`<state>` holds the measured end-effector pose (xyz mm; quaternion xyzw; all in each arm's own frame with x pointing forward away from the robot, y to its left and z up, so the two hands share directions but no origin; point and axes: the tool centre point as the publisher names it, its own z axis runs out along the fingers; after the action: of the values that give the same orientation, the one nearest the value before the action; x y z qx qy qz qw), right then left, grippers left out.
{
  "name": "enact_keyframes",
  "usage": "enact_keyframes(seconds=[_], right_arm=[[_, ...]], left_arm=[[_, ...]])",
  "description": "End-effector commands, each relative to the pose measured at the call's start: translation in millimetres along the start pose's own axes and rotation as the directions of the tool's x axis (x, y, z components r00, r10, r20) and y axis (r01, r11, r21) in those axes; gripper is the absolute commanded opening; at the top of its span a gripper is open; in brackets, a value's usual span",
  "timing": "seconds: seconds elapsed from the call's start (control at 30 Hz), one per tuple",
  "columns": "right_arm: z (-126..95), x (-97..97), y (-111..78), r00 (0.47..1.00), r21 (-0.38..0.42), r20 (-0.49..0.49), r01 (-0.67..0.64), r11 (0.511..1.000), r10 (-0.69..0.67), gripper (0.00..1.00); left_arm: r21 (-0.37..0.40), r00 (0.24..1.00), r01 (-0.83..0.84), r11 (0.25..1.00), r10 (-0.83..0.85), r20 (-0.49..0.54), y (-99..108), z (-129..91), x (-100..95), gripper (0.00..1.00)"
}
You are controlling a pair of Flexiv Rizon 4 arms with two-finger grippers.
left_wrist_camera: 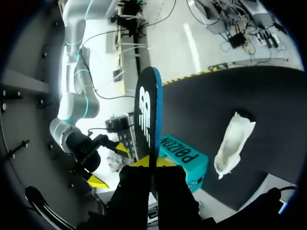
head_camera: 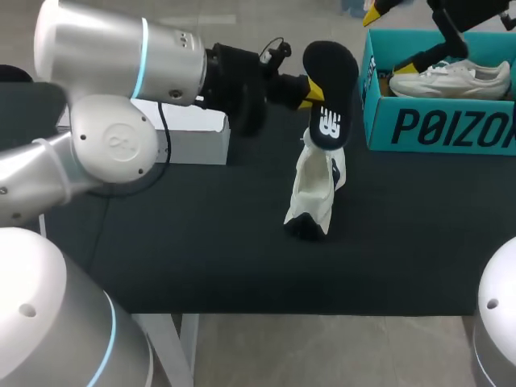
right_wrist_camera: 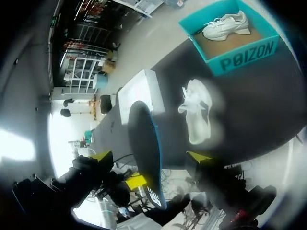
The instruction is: Take the shoe out of the shoebox, open the shoe tongue, remove and reinsert the insole, then place the shoe into the shoebox
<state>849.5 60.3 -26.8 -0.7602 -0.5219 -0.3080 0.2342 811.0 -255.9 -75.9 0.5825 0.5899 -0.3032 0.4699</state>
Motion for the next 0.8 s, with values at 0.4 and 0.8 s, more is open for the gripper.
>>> enact_keyframes(seconds=[0.4, 0.8], right_arm=[[0, 6.3, 2.3, 0.99, 0.002, 0.139, -0.002, 1.0, 0.001, 1.0], [17, -2.4, 3.1, 1.0, 0.072, 0.012, -0.024, 0.997, 0.024, 1.0]], left_arm=[[-0.018, 1.0, -0.003, 1.0, 0.003, 0.0, -1, 4, 5.7, 0.0], [-0.047, 0.996, 0.057, 0.997, -0.054, 0.069, 3, -7, -7.2, 0.0]])
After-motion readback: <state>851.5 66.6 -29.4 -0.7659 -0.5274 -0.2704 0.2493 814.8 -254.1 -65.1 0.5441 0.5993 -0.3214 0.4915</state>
